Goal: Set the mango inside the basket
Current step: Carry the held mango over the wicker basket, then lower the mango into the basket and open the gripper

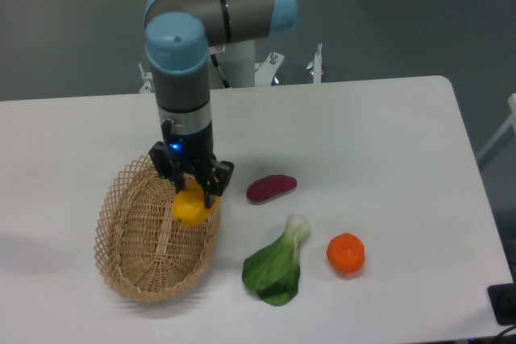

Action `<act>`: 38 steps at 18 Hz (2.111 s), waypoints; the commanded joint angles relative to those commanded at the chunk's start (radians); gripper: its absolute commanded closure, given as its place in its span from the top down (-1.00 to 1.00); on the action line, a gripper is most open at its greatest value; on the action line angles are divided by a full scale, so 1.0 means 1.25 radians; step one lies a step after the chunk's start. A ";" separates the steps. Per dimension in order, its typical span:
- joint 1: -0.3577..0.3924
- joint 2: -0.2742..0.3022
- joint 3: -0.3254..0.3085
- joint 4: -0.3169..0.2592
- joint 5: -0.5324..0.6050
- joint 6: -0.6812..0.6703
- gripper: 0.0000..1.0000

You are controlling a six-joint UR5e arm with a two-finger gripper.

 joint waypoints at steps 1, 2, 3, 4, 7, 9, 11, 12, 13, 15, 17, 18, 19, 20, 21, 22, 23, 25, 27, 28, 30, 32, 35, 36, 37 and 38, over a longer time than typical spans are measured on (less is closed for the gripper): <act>-0.002 -0.015 0.000 0.000 0.000 -0.001 0.10; -0.006 -0.032 0.001 0.001 0.001 -0.002 0.11; -0.016 -0.044 0.007 0.000 0.001 -0.002 0.12; -0.021 -0.055 0.010 0.001 0.000 -0.001 0.13; -0.034 -0.087 0.011 0.002 0.000 0.001 0.15; -0.037 -0.103 0.015 0.004 0.000 0.007 0.15; -0.043 -0.125 0.021 0.005 0.001 0.005 0.15; -0.045 -0.134 0.027 0.006 0.004 0.004 0.15; -0.049 -0.140 0.034 0.007 0.010 0.004 0.15; -0.054 -0.153 0.043 0.009 0.021 0.002 0.16; -0.055 -0.165 0.045 0.009 0.034 0.001 0.22; -0.058 -0.166 0.044 0.010 0.036 0.001 0.22; -0.064 -0.167 0.044 0.009 0.037 0.000 0.23; -0.065 -0.169 0.043 0.010 0.037 0.000 0.26; -0.065 -0.172 0.044 0.011 0.040 0.000 0.37; -0.066 -0.172 0.044 0.010 0.045 0.000 0.50; -0.066 -0.172 0.045 0.011 0.048 0.001 0.84; -0.066 -0.167 0.045 0.010 0.047 0.001 1.00; -0.066 -0.161 0.049 0.010 0.045 0.004 1.00; -0.066 -0.154 0.050 0.009 0.044 0.006 1.00; -0.065 -0.142 0.052 0.010 0.042 0.009 1.00; -0.063 -0.134 0.055 0.010 0.038 0.009 1.00; -0.043 -0.107 0.076 -0.001 0.038 0.009 1.00; -0.036 -0.101 0.079 -0.002 0.038 0.010 1.00; -0.028 -0.097 0.082 -0.002 0.038 0.011 1.00; -0.014 -0.096 0.091 -0.005 0.036 0.011 1.00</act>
